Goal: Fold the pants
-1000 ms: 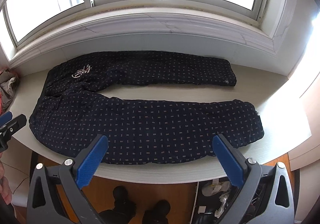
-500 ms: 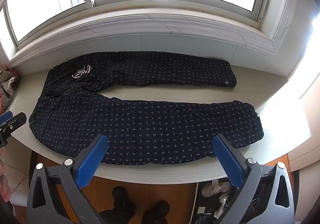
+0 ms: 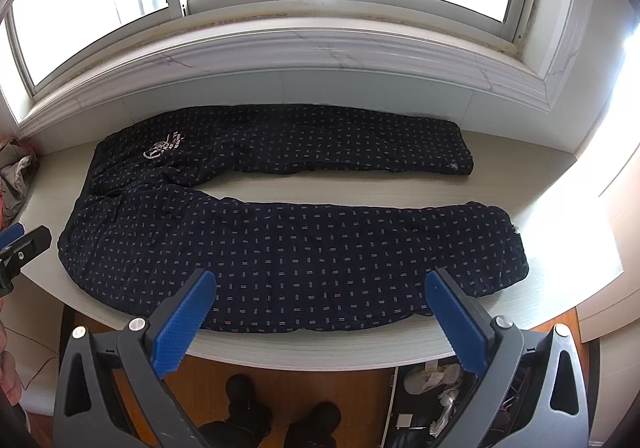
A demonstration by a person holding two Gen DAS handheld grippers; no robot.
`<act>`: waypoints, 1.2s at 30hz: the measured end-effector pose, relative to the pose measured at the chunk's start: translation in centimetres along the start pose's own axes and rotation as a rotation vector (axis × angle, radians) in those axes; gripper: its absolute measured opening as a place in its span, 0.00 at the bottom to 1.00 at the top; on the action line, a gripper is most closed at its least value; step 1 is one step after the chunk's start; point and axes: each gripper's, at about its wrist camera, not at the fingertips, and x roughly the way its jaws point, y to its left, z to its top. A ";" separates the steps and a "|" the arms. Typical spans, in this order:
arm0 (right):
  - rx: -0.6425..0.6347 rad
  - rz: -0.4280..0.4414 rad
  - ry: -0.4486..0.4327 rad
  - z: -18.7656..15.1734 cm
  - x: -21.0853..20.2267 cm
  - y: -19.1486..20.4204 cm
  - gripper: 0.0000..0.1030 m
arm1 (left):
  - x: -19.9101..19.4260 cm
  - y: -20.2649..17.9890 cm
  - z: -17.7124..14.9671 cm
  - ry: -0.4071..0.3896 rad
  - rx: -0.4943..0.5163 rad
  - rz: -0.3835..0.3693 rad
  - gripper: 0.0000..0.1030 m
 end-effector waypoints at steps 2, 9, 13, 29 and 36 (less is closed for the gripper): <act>-0.001 0.000 0.000 0.0 0.0 0.1 0.99 | 0.0 0.0 0.0 0.002 -0.001 -0.001 0.99; 0.000 0.002 -0.004 0.0 0.1 -0.1 0.99 | 0.1 -0.1 0.1 0.004 0.002 0.002 0.99; 0.001 0.001 -0.003 0.0 0.1 -0.3 0.99 | 0.2 -0.2 0.2 0.005 -0.001 0.004 0.99; -0.022 0.075 0.006 0.9 1.7 -3.5 0.99 | 0.9 0.1 1.4 0.005 -0.108 0.072 0.95; -0.032 0.097 0.045 2.9 5.7 -4.3 0.99 | 4.9 3.3 3.4 0.041 -0.177 0.081 0.95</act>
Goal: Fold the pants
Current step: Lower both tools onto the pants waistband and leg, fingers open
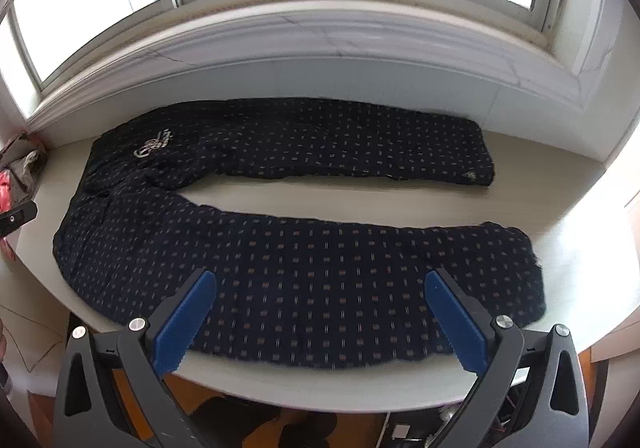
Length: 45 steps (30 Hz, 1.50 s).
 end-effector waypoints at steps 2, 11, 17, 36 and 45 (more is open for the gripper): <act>0.005 -0.015 0.010 1.0 1.4 -0.2 0.99 | 2.2 0.6 1.5 0.014 -0.001 -0.002 0.95; 0.055 -0.091 0.021 6.5 8.6 -1.0 0.99 | 13.8 1.4 8.7 0.086 0.005 -0.063 0.95; 0.085 -0.105 0.084 10.4 15.2 -1.7 0.88 | 22.8 2.3 11.9 0.177 -0.039 -0.067 0.94; 0.098 -0.112 0.201 9.1 20.4 -4.1 0.86 | 27.4 -1.6 8.2 0.219 0.101 0.056 0.94; 0.071 -0.089 0.222 6.0 19.5 -4.2 0.87 | 25.0 -2.2 3.5 0.239 0.108 0.058 0.94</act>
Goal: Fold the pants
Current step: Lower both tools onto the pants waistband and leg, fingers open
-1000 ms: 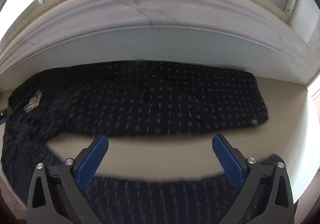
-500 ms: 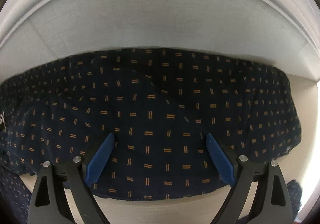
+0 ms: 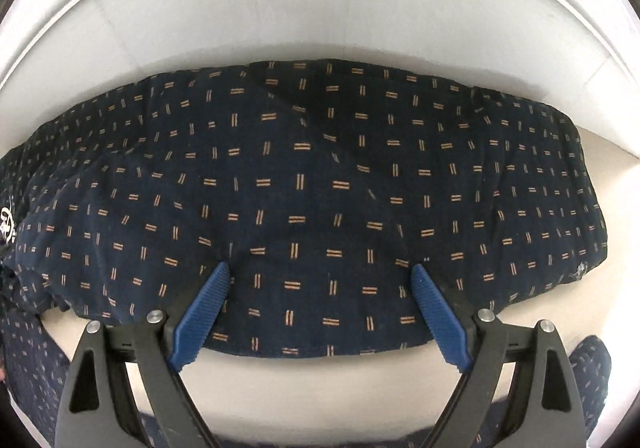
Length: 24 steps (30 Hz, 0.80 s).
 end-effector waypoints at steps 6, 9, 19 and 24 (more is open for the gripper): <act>-0.016 0.014 0.044 -1.5 -0.7 -0.9 0.87 | -1.1 -0.8 -2.0 0.026 0.014 0.005 0.94; -0.017 0.018 0.065 -2.5 -1.0 -1.4 0.87 | -1.3 -1.2 -2.2 0.043 0.027 -0.001 0.94; -0.008 0.018 -0.011 3.9 -1.6 -3.1 0.83 | -1.7 -0.7 4.7 0.026 -0.032 -0.018 0.93; -0.028 -0.001 0.023 5.7 0.7 -3.1 0.85 | 0.1 -2.4 6.4 0.050 -0.004 -0.009 0.92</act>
